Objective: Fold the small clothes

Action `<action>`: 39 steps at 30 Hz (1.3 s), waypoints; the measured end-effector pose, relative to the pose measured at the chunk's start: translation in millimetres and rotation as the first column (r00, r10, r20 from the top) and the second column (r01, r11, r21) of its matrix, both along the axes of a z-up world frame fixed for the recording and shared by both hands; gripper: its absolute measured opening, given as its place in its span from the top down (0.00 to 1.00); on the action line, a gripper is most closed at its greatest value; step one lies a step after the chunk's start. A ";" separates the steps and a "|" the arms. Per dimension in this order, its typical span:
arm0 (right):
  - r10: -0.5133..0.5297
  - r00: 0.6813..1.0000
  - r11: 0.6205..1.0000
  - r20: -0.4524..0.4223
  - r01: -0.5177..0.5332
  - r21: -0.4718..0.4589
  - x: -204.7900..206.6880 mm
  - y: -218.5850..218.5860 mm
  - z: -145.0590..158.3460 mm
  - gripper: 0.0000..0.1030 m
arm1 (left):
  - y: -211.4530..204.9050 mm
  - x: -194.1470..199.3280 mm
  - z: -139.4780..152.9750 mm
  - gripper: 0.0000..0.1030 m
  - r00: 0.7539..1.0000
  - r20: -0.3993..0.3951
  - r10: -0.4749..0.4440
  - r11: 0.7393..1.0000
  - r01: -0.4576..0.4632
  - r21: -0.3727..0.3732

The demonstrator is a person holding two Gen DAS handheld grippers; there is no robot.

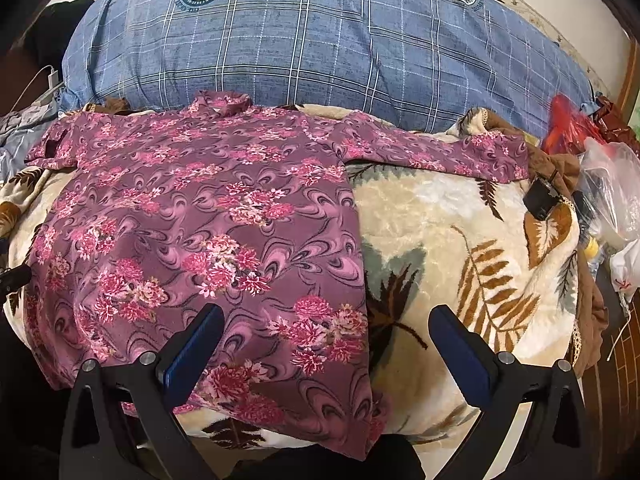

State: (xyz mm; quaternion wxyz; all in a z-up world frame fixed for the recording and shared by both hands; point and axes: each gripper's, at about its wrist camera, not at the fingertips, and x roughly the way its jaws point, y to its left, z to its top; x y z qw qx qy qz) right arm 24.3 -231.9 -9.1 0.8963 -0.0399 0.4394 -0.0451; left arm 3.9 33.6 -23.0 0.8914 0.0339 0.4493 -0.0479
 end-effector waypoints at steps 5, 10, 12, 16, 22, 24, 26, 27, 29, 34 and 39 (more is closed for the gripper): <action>-0.075 0.997 0.996 0.017 0.074 0.055 -5.8 -33.1 8.1 0.02 | 64.2 11.2 15.2 0.02 0.989 -0.015 0.144 0.984 -0.145 -0.104; -0.106 0.994 0.981 -0.026 0.109 0.163 -19.7 -72.2 1.3 0.01 | 88.3 -0.9 -3.9 0.02 0.982 -0.111 0.153 0.974 -0.169 -0.150; -0.077 0.995 0.963 -0.064 0.091 0.253 -25.4 -82.6 -7.0 0.01 | 78.8 -9.9 -17.7 0.02 0.983 -0.165 0.078 0.969 -0.114 -0.220; 0.026 0.993 0.922 -0.118 0.022 0.388 -30.7 -82.3 -29.3 0.01 | 39.4 -17.0 -38.3 0.06 0.975 -0.215 -0.057 0.968 0.001 -0.252; 0.142 0.978 0.899 -0.154 -0.062 0.434 -23.4 -64.2 -57.5 0.16 | 10.3 -9.0 -48.2 1.00 0.953 -0.268 -0.141 0.968 0.075 -0.240; 0.184 0.965 0.917 -0.184 -0.101 0.386 -21.9 -54.3 -62.1 0.40 | 18.1 -6.9 -41.1 1.00 0.955 -0.265 -0.132 0.959 0.055 -0.277; 0.223 0.958 0.906 -0.183 -0.134 0.402 -23.8 -52.3 -53.6 0.87 | 32.2 -5.9 -20.7 1.00 0.971 -0.221 -0.095 0.962 0.033 -0.270; 0.227 0.963 0.880 -0.147 -0.137 0.455 -27.7 -56.4 -41.1 0.88 | 41.7 -7.3 -7.3 1.00 0.979 -0.191 -0.076 0.959 0.019 -0.283; 0.226 0.974 0.822 -0.014 -0.183 0.539 -41.4 -65.8 -1.0 0.95 | 62.5 -11.0 20.3 1.00 0.991 -0.130 -0.039 0.950 -0.003 -0.312; 0.122 0.989 0.771 0.088 -0.151 0.619 -52.6 -91.5 35.4 0.96 | 81.9 -10.0 18.6 1.00 0.990 -0.141 -0.006 0.947 -0.040 -0.318; 0.014 0.994 0.810 -0.105 0.050 0.584 -33.8 -101.4 -22.5 0.90 | 65.5 -6.1 -40.2 0.90 0.958 -0.286 -0.021 0.948 -0.072 -0.311</action>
